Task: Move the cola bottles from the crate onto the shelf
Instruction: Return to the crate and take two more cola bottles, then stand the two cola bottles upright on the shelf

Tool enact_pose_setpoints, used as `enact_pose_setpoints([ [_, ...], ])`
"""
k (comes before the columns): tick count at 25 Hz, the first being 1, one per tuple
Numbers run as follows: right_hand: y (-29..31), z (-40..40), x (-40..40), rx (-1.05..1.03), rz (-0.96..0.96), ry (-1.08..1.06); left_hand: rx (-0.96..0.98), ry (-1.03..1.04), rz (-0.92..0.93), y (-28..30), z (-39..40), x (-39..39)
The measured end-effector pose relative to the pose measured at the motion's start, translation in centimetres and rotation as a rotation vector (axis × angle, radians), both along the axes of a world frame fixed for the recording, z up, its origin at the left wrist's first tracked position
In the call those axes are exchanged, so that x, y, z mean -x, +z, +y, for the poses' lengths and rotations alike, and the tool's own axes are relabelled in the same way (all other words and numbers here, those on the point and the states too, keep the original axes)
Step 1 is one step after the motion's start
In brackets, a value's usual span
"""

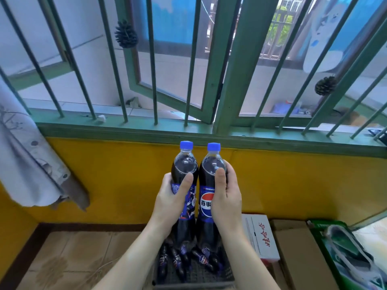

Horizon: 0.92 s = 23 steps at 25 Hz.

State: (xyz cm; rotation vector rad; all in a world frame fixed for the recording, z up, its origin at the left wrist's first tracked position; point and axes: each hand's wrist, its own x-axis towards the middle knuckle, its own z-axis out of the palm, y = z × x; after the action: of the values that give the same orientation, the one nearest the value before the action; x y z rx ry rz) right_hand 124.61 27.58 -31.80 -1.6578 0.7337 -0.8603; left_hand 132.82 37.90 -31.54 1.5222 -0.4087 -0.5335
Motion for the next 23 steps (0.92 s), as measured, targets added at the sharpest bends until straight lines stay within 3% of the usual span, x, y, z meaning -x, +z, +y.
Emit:
enact_pose_setpoints([
  [9, 2.5, 1.6, -2.2, 0.031, -0.124, 0.197, -0.003, 0.220, -0.164, 3.0, 3.1, 0.3],
  [17, 3.9, 5.6, -3.0, 0.049, -0.191, 0.586, 0.000, 0.725, -0.238, 4.8, 8.0, 4.7],
  [23, 4.2, 12.3, -1.4, 0.026, -0.212, 0.850, 0.034, 0.961, -0.242, 5.0, 14.1, 10.1],
])
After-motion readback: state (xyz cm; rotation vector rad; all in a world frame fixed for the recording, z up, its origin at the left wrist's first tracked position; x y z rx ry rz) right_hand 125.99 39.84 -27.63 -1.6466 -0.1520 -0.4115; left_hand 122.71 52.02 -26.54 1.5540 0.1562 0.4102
